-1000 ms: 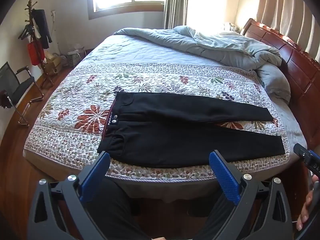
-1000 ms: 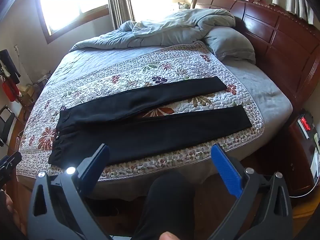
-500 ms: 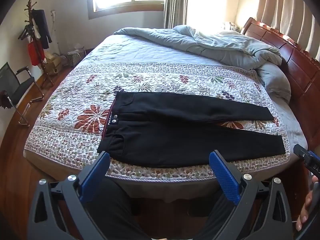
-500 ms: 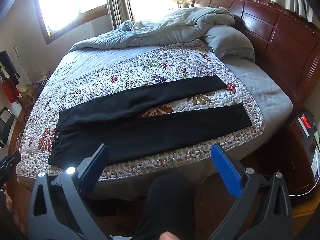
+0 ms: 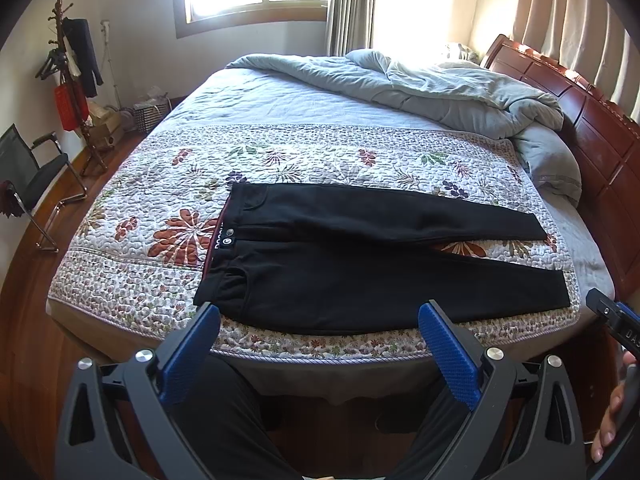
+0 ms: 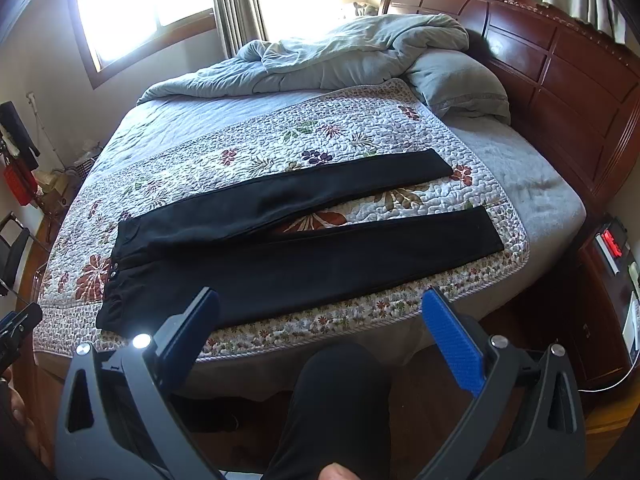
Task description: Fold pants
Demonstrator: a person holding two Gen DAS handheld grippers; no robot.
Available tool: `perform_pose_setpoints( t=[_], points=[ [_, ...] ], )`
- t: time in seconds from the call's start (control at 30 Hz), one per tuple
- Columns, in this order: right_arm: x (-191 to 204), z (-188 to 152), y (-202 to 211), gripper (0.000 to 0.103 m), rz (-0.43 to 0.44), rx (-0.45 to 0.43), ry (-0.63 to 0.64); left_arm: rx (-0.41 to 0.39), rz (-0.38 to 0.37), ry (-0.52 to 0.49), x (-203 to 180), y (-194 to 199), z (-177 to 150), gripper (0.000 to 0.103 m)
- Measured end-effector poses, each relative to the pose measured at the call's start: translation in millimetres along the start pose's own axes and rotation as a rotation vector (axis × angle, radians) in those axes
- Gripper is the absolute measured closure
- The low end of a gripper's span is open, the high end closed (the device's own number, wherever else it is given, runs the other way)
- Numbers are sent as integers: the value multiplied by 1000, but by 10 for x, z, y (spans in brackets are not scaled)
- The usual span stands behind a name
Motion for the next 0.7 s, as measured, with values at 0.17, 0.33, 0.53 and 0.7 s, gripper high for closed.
perform_pose_setpoints(
  t=[0.17,0.33,0.53,0.7],
  points=[
    [9,-8,7,2,0,0,0,0,-1,0,3,5,-2,4],
    [2,-14,16,2,-2,-3,-1,-1,-1,2,4,14,0,4],
    [-14,-18,20,2,-2,0,-3,0,0,2,4,20,2,4],
    [-22,-18,19,2,-1,0,-4,1,0,1,-5,19,-1,4]
  ],
)
Point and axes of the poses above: each gripper's, at about its wrist camera, not at the fingertips, and y roughly against the way its jaws point, x to its left, z to its top, the point moved 10 cm from there along -y, roughly the way its jaws point, and after that the axes turned 8 degrees about -x, right-handed, at the moved point
